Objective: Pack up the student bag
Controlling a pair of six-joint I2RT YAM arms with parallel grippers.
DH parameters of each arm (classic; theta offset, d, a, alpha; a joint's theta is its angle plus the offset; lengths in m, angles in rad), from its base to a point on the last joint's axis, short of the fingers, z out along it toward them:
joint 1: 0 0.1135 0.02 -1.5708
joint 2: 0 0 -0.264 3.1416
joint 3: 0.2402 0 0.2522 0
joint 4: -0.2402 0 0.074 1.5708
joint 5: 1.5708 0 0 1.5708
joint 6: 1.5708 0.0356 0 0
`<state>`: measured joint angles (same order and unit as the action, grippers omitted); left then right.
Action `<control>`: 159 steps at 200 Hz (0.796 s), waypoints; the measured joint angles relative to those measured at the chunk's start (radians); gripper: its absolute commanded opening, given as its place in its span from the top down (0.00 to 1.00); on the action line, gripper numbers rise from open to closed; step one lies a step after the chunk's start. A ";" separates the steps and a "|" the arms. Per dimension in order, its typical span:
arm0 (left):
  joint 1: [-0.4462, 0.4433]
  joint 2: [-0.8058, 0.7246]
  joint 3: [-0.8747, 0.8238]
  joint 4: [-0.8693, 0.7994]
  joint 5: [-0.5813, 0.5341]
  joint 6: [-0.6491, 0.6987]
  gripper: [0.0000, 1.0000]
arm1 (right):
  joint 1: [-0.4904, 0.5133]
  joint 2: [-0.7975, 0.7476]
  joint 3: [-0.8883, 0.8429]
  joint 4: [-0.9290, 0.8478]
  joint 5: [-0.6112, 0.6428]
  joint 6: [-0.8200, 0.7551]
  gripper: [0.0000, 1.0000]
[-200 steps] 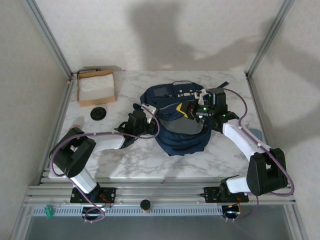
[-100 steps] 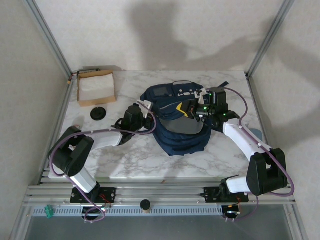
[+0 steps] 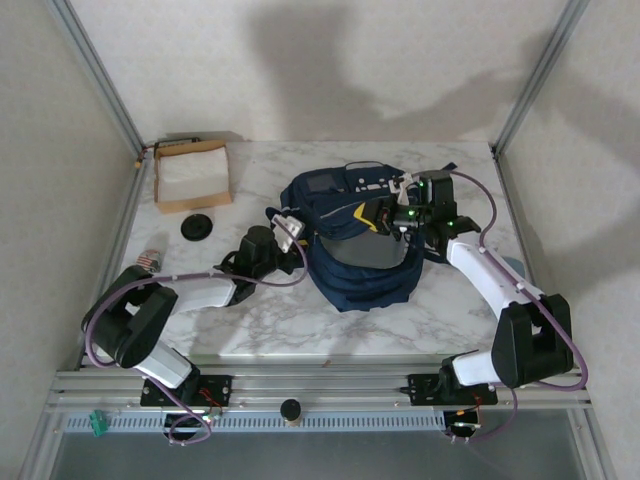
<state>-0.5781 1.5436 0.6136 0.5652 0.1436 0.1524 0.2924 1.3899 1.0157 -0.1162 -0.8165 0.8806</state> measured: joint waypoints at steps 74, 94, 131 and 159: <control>0.000 -0.009 0.005 0.053 0.149 0.188 0.49 | -0.036 0.020 0.072 -0.114 -0.062 -0.109 1.00; 0.000 -0.009 0.032 0.053 0.183 0.200 0.49 | -0.049 0.020 0.082 -0.137 -0.082 -0.132 1.00; -0.001 0.020 0.085 0.050 0.250 0.208 0.49 | -0.055 0.021 0.084 -0.143 -0.101 -0.148 1.00; -0.001 0.056 0.099 0.042 0.266 0.212 0.51 | -0.057 0.022 0.086 -0.143 -0.103 -0.153 1.00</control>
<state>-0.5789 1.6001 0.7128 0.6071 0.4099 0.3641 0.2352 1.4120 1.1015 -0.2596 -0.9199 0.7273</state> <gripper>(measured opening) 0.497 0.104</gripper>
